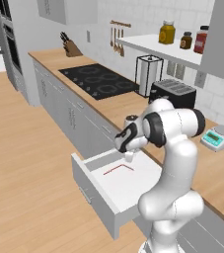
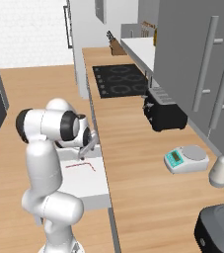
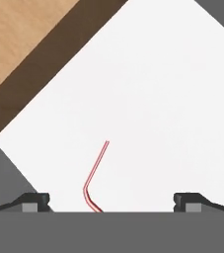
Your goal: Take a straw from the drawer in front and place it inside the glass cup on the dining counter.
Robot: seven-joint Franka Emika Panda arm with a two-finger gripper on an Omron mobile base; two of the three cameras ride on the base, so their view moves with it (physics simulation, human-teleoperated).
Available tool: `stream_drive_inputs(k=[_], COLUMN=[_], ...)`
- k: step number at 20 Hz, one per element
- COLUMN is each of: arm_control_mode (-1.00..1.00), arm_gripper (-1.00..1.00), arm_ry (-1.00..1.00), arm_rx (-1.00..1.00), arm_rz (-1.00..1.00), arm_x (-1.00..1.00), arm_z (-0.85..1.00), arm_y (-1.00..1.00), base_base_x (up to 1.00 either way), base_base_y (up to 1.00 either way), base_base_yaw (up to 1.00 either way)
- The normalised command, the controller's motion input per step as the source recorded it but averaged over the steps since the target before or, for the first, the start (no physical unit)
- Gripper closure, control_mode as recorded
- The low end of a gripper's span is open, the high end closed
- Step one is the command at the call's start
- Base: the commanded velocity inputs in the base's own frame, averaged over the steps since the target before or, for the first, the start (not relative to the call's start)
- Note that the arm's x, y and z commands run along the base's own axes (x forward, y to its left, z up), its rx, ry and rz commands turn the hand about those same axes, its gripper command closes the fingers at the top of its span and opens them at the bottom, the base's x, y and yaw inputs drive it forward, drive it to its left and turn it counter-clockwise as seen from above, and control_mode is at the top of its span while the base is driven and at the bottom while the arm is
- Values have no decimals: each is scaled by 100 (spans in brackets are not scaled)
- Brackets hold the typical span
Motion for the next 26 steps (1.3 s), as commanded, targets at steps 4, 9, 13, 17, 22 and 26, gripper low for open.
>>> stream_drive_inputs(k=[4, 9, 13, 17, 22, 26], arm_control_mode=[-100, -100, -100, -100, -100, -100], arm_gripper=[-100, -100, -100, -100, -100, -100], arm_ry=[0, 1, 0, 0, 0, 0], arm_rx=[0, 0, -2, -4, -2, 0], arm_rz=[-33, -25, -30, -35, -36, -33], arm_x=[11, -3, -12, 0, 2, 25], arm_z=[-33, -58, -76, -68, -58, -41], arm_y=[100, 81, 28, 3, 33, 36], base_base_x=[0, 0, 0, 0, 0, 0], base_base_y=[0, 0, 0, 0, 0, 0], base_base_yaw=[0, 0, 0, 0, 0, 0])
